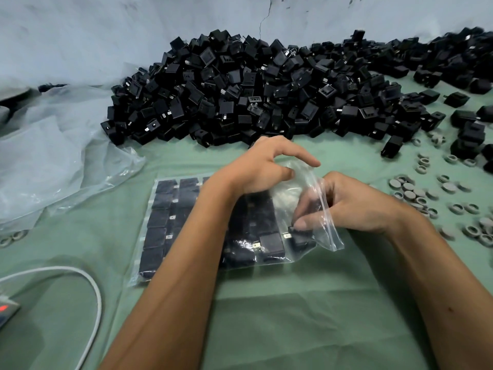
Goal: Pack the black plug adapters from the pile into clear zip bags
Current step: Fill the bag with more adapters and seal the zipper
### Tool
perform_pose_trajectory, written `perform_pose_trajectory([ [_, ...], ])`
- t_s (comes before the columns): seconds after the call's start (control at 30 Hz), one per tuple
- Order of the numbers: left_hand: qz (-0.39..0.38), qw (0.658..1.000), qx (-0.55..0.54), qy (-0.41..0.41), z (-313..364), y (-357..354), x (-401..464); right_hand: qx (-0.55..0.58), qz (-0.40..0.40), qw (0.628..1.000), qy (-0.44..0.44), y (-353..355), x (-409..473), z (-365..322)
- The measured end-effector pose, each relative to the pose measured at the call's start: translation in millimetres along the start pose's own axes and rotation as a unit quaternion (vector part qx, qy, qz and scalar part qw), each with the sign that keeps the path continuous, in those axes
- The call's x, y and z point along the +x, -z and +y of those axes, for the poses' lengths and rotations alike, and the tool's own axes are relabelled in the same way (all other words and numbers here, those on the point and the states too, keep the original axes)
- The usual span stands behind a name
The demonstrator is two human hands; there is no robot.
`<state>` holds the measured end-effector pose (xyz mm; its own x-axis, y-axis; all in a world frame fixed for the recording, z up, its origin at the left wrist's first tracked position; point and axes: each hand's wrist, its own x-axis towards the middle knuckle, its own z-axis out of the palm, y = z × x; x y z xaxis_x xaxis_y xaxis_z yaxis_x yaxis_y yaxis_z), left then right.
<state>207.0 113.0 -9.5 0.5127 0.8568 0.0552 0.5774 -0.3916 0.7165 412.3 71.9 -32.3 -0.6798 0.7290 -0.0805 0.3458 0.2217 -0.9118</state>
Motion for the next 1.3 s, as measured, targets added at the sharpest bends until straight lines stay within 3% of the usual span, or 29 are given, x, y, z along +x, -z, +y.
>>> perform_pose_trajectory([
  [0.27,-0.004,0.999,-0.024,-0.035,3,-1,0,-0.022,0.014,1.0,0.002,-4,3,0],
  [0.7,0.013,0.996,-0.007,-0.09,5,3,2,0.007,-0.054,0.999,-0.006,4,-3,0],
  [0.97,0.002,0.997,-0.007,-0.078,2,1,3,0.007,-0.042,0.999,0.0,4,-2,1],
  [1.07,0.004,0.999,-0.02,-0.046,-1,0,4,0.032,-0.002,0.999,-0.01,9,-5,5],
  [1.17,0.019,1.0,-0.014,0.003,-9,2,2,0.047,0.092,0.994,-0.043,11,-5,8],
  [1.23,0.045,0.998,0.017,0.035,-16,9,-2,0.03,0.226,0.972,-0.054,9,-2,10],
  [1.3,0.089,0.993,0.054,0.063,-24,19,-8,-0.044,0.408,0.911,-0.041,9,3,11],
])
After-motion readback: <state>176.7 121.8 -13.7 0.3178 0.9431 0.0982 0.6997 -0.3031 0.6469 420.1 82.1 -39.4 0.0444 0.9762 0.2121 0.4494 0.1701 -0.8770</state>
